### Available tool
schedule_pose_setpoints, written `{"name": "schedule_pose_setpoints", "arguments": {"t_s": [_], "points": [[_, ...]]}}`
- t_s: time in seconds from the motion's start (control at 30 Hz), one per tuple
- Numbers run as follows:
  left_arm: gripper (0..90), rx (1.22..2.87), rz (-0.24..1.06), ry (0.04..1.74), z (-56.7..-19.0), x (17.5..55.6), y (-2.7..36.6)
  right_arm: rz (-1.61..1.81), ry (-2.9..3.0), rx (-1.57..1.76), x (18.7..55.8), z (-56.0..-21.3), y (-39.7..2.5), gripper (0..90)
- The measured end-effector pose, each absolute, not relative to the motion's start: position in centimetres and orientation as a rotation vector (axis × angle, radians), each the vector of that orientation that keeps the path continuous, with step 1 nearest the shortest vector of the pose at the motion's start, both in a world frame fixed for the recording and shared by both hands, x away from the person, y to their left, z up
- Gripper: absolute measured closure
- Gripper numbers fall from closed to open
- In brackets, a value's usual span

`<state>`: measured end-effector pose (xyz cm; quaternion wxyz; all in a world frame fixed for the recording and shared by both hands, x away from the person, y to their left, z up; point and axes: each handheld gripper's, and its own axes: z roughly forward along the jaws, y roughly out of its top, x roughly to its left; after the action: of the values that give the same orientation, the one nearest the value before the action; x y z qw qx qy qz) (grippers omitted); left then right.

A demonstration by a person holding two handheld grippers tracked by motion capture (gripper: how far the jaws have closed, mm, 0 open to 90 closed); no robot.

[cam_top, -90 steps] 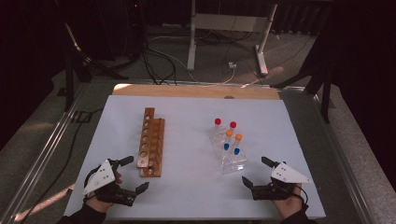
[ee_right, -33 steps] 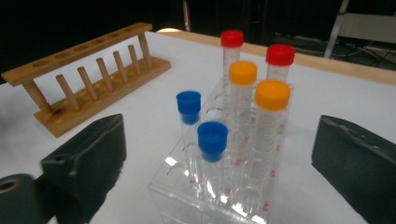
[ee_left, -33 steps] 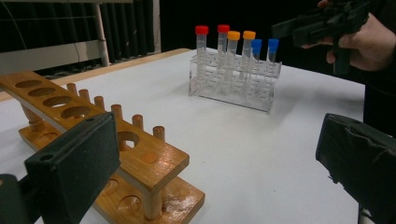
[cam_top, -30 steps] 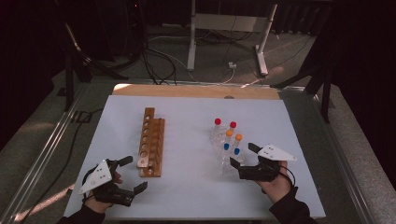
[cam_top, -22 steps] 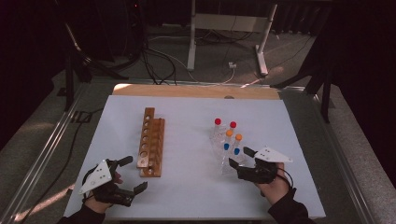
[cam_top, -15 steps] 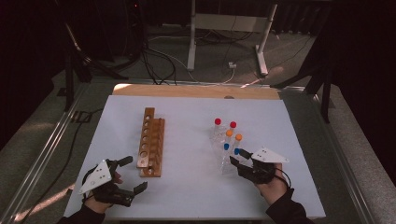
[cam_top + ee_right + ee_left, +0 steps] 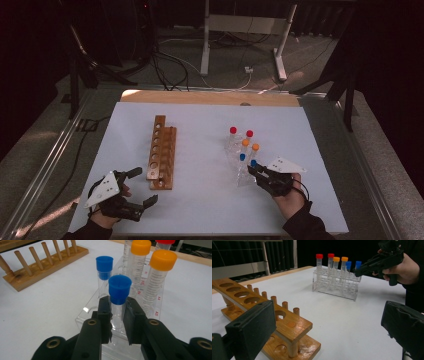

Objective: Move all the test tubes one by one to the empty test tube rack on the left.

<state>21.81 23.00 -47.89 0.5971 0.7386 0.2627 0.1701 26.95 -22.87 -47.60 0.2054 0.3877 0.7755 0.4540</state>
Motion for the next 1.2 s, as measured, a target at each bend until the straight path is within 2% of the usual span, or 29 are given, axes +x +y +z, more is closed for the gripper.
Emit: {"name": "schedule_pose_setpoints", "arguments": {"t_s": [0.53,0.73,0.77,0.97,1.1,1.2], "points": [[0.5,1.723,0.398,0.611,-47.8,21.7,22.9,1.322,2.092,1.040,26.3,-43.6,-23.3,76.7],[0.5,1.726,0.388,0.619,-47.0,21.7,22.9,1.360,2.076,0.980,26.4,-40.3,-23.3,76.7],[0.5,1.716,0.350,0.610,-46.4,21.8,22.9,1.370,2.076,0.971,26.4,-39.8,-23.2,76.7],[0.5,1.702,0.356,0.568,-43.5,22.0,22.2,1.395,2.109,0.876,26.1,-37.4,-21.6,76.7],[0.6,1.704,0.335,0.561,-42.0,22.5,21.5,1.406,2.161,0.822,25.9,-37.3,-20.0,76.7],[0.5,1.705,0.265,0.530,-40.5,23.2,20.4,1.415,2.209,0.797,25.8,-37.8,-18.8,76.7]]}}
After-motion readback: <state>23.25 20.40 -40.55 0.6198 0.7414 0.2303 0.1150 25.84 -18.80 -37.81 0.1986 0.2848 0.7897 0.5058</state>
